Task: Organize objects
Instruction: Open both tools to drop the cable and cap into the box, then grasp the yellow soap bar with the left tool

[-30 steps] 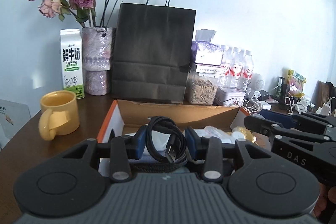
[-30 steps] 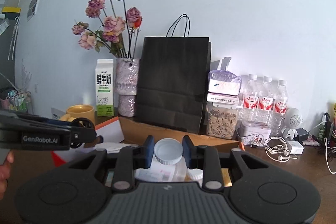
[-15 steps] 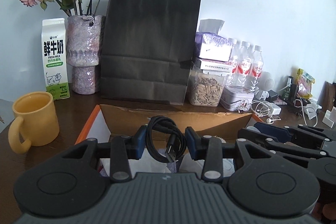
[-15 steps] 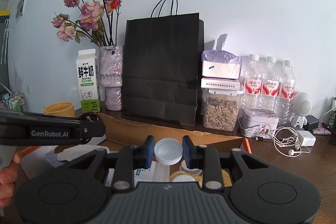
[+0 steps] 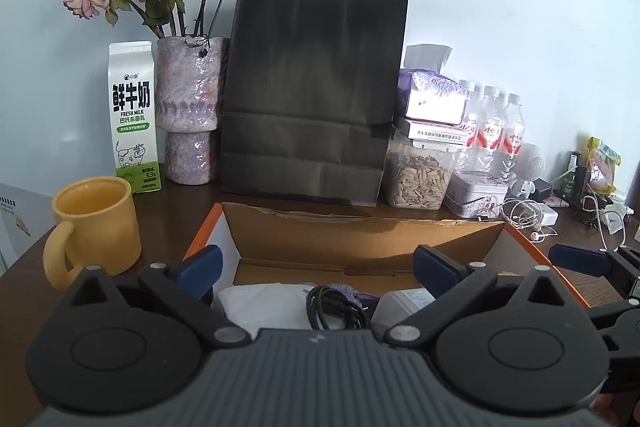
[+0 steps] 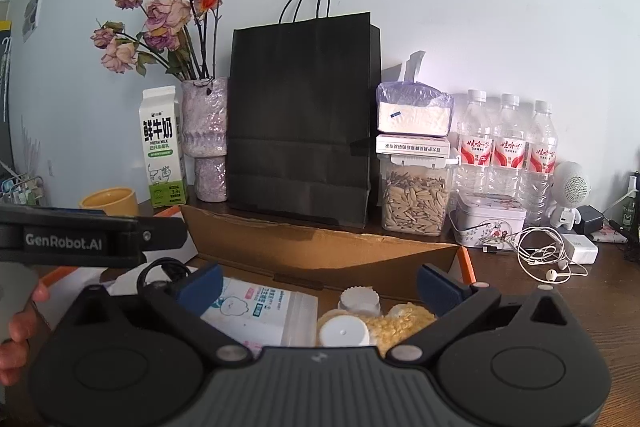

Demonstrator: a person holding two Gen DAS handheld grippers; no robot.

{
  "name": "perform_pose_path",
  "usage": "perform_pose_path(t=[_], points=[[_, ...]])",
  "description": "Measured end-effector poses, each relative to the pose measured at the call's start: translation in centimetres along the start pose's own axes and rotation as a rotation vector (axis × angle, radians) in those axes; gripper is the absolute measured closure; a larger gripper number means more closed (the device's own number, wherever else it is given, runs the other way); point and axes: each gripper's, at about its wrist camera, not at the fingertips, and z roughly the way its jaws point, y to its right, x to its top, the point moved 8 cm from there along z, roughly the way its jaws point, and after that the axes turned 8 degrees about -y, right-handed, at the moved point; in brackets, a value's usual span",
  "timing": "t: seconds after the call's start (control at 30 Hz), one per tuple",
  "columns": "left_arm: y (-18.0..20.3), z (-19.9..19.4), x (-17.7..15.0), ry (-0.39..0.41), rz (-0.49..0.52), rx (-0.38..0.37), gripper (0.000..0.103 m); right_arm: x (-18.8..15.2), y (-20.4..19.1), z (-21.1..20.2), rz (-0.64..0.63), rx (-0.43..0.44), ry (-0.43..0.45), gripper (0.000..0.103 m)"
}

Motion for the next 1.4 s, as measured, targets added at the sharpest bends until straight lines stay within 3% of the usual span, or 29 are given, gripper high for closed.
perform_pose_path(t=[0.4, 0.87, 1.27, 1.4], points=[[-0.1, -1.3, -0.6, 0.014, 0.008, -0.005, 0.000, -0.4, -0.5, -1.0, -0.018, -0.013, 0.016, 0.000], [-0.8, -7.8, -4.2, 0.044, 0.032, -0.004, 0.000, -2.8, -1.9, -5.8, -0.049, -0.014, 0.035, 0.000], [-2.0, -8.0, -10.3, -0.156, 0.071, 0.006, 0.000, -6.2, -3.4, -8.8, -0.070, -0.008, -0.011, 0.000], [-2.1, -6.5, -12.2, -0.232, 0.069, 0.024, 0.012, -7.2, -3.7, -9.5, -0.072, -0.012, -0.024, 0.000]])
